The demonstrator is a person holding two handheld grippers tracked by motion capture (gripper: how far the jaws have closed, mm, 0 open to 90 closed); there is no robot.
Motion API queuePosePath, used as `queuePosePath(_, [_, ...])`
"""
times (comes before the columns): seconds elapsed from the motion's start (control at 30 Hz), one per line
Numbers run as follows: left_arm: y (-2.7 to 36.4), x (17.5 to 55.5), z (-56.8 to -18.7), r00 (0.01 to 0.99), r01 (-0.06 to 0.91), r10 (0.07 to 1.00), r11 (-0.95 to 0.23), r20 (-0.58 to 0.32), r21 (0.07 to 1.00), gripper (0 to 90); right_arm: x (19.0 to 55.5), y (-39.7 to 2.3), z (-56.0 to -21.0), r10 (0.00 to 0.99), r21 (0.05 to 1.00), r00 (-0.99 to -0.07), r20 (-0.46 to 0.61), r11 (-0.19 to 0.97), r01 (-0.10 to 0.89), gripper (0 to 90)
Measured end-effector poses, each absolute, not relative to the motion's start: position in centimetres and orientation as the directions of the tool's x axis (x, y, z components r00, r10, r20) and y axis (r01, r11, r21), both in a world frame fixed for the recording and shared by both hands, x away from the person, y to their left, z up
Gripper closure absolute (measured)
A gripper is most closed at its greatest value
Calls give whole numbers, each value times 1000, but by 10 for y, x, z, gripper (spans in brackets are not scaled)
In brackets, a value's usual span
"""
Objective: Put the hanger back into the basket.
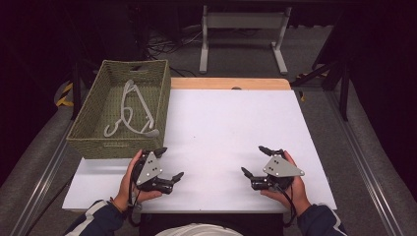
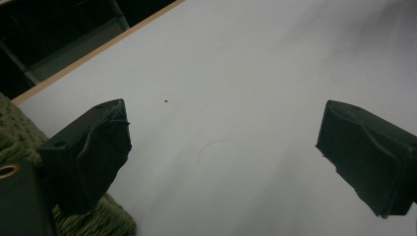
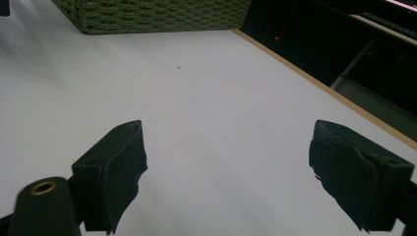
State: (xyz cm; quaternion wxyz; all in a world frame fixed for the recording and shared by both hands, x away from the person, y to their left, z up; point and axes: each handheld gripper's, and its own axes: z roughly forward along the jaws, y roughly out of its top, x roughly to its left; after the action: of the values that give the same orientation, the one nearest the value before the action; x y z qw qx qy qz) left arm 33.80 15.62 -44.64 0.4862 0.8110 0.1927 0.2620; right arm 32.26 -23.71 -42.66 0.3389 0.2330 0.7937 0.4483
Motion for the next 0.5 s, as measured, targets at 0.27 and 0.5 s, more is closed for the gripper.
queuePosePath(0.27, [166,334,-447,766,67,594,-454,246,889,62,321,-239,-425,687,882,-652,-319,467,60,146])
queuePosePath(0.5, [179,329,-447,741,66,617,-460,265,886,57,320,-237,-423,695,888,-648,-311,456,62,143])
